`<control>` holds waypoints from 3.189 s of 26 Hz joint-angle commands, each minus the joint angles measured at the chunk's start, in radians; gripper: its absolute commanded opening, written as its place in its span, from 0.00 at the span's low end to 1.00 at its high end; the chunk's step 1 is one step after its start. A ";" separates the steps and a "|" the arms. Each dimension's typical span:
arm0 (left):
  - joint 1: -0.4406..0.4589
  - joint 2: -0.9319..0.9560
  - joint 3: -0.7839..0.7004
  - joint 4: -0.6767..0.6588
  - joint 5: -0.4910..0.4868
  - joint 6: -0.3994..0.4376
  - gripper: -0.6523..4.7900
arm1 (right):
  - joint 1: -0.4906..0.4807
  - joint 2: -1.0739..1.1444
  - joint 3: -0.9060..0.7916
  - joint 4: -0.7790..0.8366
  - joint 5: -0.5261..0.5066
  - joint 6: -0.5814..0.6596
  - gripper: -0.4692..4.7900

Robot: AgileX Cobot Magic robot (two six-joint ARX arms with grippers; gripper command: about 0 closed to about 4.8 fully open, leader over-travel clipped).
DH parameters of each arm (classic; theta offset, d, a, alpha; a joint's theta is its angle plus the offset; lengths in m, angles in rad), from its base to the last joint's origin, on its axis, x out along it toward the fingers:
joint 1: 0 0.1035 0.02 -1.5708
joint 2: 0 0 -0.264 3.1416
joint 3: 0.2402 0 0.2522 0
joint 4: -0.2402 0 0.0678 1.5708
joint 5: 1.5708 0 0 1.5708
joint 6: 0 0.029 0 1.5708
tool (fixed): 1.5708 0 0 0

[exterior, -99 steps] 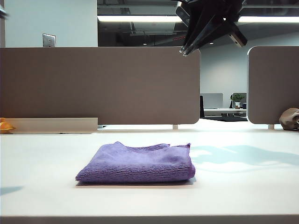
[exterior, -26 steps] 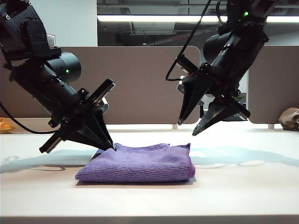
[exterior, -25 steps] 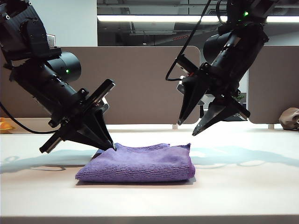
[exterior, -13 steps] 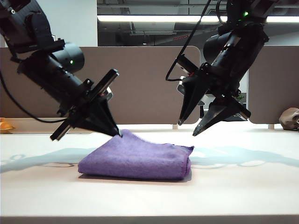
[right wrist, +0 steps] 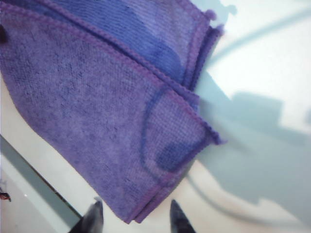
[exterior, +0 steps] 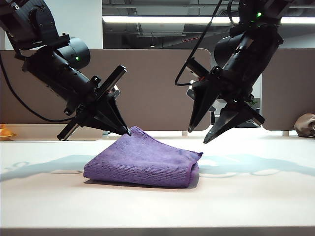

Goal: Fold the bottom of the cloth upward, then fold it vertically to form a square shape.

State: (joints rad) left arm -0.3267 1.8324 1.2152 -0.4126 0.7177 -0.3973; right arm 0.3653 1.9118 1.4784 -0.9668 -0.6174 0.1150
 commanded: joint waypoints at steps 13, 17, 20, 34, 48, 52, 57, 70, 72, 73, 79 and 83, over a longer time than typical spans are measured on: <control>0.034 -0.016 0.005 0.034 -0.071 -0.048 0.11 | 0.000 -0.005 0.001 -0.005 0.040 0.009 0.43; 0.050 -0.021 0.005 0.036 -0.091 -0.059 0.11 | 0.000 -0.005 0.001 -0.012 0.039 0.009 0.43; 0.067 -0.023 0.005 0.039 -0.098 -0.064 0.11 | 0.000 -0.005 0.001 -0.019 0.039 0.009 0.43; 0.103 -0.033 0.005 0.063 -0.164 -0.116 0.11 | 0.000 -0.005 0.001 -0.036 0.039 0.008 0.43; 0.108 -0.057 0.005 0.059 -0.203 -0.105 0.22 | 0.000 -0.005 0.001 -0.027 0.039 0.007 0.45; 0.109 -0.106 0.005 0.062 -0.205 -0.083 0.11 | 0.000 -0.005 0.001 -0.033 0.032 -0.028 0.16; 0.108 -0.190 0.005 0.054 -0.214 -0.032 0.11 | 0.000 -0.031 0.001 -0.031 0.020 -0.090 0.09; 0.108 -0.573 0.003 0.046 -0.340 0.010 0.11 | 0.000 -0.367 0.001 0.164 0.103 -0.093 0.09; 0.108 -0.647 0.002 0.034 -0.352 0.034 0.11 | 0.000 -0.444 0.001 0.194 0.127 -0.093 0.09; 0.107 -0.671 0.002 0.023 -0.370 0.036 0.11 | 0.000 -0.469 0.001 0.203 0.130 -0.094 0.09; 0.107 -0.845 -0.025 -0.019 -0.412 0.051 0.11 | 0.001 -0.618 0.001 0.234 0.128 -0.093 0.09; 0.107 -0.957 -0.064 -0.043 -0.427 0.059 0.11 | 0.006 -0.693 0.001 0.229 0.126 -0.093 0.09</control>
State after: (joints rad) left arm -0.2199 0.9161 1.1606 -0.4500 0.2977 -0.3515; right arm 0.3660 1.2446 1.4769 -0.7464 -0.4904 0.0250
